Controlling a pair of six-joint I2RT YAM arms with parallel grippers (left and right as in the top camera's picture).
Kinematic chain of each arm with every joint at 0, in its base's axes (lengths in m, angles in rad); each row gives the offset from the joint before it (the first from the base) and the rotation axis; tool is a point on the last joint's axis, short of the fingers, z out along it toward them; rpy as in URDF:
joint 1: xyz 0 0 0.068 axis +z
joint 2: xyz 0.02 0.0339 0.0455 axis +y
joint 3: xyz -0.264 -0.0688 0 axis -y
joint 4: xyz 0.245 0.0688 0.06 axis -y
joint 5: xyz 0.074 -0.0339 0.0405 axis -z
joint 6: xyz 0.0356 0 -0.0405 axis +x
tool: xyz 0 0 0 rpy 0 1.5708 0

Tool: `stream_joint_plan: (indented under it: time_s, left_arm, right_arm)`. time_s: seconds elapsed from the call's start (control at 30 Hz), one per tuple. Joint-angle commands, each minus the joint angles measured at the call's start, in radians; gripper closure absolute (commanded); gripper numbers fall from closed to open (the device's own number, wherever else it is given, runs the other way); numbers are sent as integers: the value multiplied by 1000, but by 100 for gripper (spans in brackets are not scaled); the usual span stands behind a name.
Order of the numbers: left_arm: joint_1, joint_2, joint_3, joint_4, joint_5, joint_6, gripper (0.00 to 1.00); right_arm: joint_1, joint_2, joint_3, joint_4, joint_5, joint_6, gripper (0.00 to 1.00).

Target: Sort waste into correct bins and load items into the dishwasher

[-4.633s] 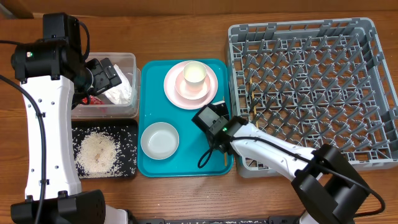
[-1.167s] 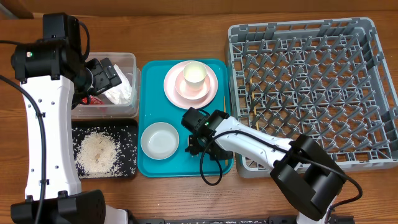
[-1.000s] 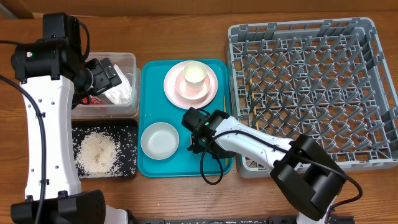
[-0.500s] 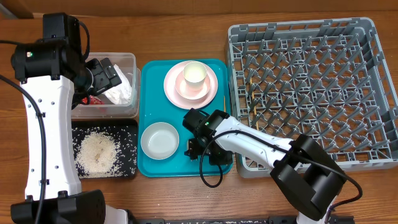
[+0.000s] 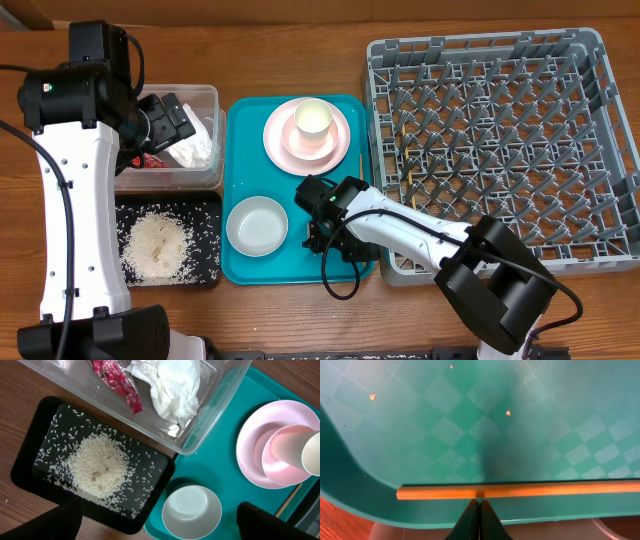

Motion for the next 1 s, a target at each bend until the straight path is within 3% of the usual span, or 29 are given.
stream_joint_plan:
  time_s: [0.0, 0.1, 0.47, 0.97]
  left_arm:
    - [4, 2, 2, -2, -10, 15, 0]
    - [4, 2, 2, -2, -10, 15, 0]
    - [4, 2, 2, -2, -10, 15, 0]
    - [4, 2, 2, -2, -10, 15, 0]
  right_arm:
    - [-1, 7, 6, 1, -43, 35, 96]
    - [-1, 7, 6, 3, -131, 40, 96]
    - [-1, 7, 6, -27, -50, 56, 96]
    - [-1, 7, 6, -55, -137, 119, 96]
